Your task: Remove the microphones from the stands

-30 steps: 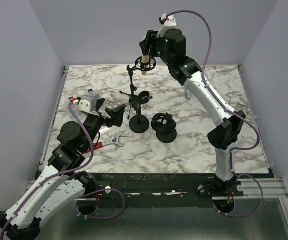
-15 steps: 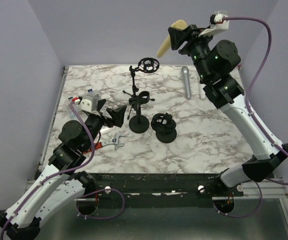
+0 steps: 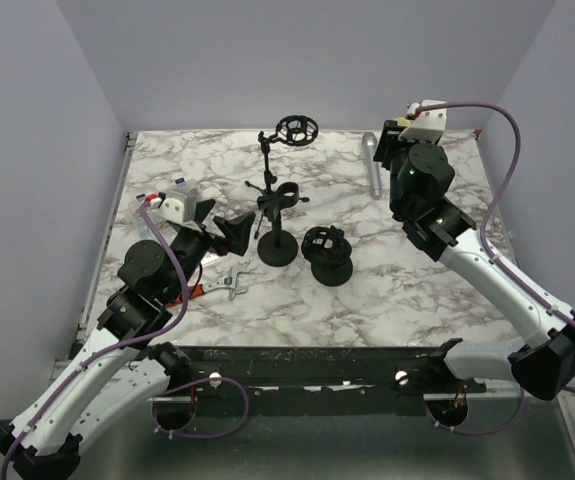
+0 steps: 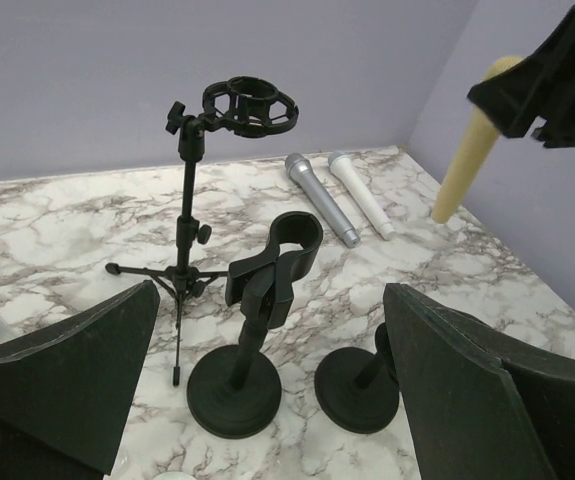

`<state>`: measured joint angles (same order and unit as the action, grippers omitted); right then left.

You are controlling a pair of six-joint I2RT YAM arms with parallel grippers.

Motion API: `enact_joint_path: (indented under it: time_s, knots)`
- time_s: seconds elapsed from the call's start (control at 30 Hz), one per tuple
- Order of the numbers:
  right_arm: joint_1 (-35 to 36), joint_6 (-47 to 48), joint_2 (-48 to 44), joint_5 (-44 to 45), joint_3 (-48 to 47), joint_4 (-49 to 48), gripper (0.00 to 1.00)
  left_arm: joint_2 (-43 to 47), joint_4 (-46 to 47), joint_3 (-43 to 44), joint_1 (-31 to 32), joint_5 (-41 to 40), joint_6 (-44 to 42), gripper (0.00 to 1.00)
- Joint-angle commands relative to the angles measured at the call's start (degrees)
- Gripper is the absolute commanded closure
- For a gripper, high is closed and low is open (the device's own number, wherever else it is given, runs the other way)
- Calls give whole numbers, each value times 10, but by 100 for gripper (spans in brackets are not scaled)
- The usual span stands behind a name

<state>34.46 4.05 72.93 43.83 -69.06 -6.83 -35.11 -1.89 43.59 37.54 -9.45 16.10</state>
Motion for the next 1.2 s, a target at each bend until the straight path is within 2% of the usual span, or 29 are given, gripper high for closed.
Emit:
enact_joint_path:
  time_s: [0.0,0.1,0.2,0.33,0.6,0.77,1.17]
  knots:
    - [-42,-14,41,6,19,49,90,-3,-2,11,2,14,9,1]
    - [-99,-78,106,-71,-32,159,99,-3,-4,12,2,12,9,1]
    - [-134,-111,191,-133,-107,262,99,-5,-3,11,2,9,8,1]
    - [-143,-131,267,-139,-164,318,99,-9,-5,12,2,10,8,1]
    - [-176,-140,349,-164,-232,321,99,-14,-6,12,2,7,9,1]
    - [-197,-138,387,-191,-261,285,99,-21,-7,12,2,1,6,1]
    - [-220,-128,537,-193,-435,286,99,-48,-13,15,2,-17,-3,1]
